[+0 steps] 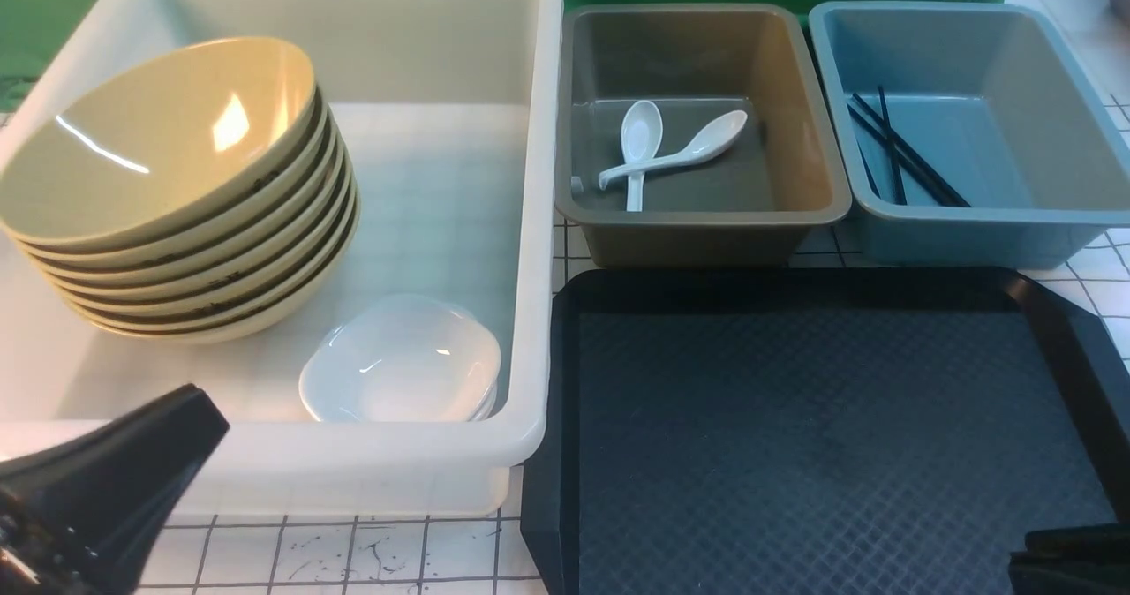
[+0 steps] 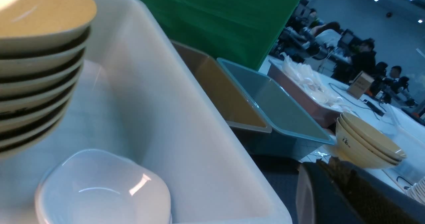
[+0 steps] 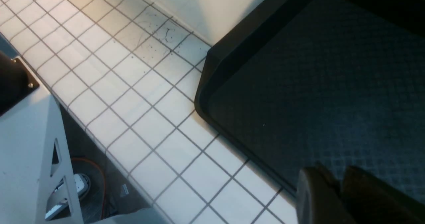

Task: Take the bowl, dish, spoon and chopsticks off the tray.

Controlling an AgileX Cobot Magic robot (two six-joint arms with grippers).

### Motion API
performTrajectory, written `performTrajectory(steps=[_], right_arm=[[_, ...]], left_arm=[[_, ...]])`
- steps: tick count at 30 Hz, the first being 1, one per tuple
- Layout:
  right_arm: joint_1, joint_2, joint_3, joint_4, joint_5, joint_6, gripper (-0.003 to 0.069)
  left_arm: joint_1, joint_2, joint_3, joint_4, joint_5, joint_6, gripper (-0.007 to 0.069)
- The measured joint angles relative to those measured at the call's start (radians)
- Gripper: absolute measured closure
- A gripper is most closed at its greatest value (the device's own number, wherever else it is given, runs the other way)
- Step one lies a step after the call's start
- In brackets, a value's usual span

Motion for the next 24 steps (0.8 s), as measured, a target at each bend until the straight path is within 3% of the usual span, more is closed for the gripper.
performTrajectory(steps=[5, 17, 19, 24], right_arm=[[0.0, 0.0, 0.001, -0.001, 0.009, 0.0, 0.0539], [-0.012, 0.0, 0.001, -0.026, 0.005, 0.003, 0.0529], [-0.058, -0.001, 0.003, -0.079, -0.011, -0.011, 0.0531], [-0.348, -0.066, 0.139, -0.052, -0.184, -0.131, 0.0608]], left_arm=[[0.0, -0.001, 0.056, 0.004, -0.068, 0.0, 0.0625], [0.0, -0.001, 0.159, 0.01, -0.06, 0.0, 0.0625], [0.0, -0.001, 0.171, 0.01, -0.06, 0.0, 0.0625], [0.0, -0.001, 0.215, 0.01, -0.05, 0.0, 0.0625]])
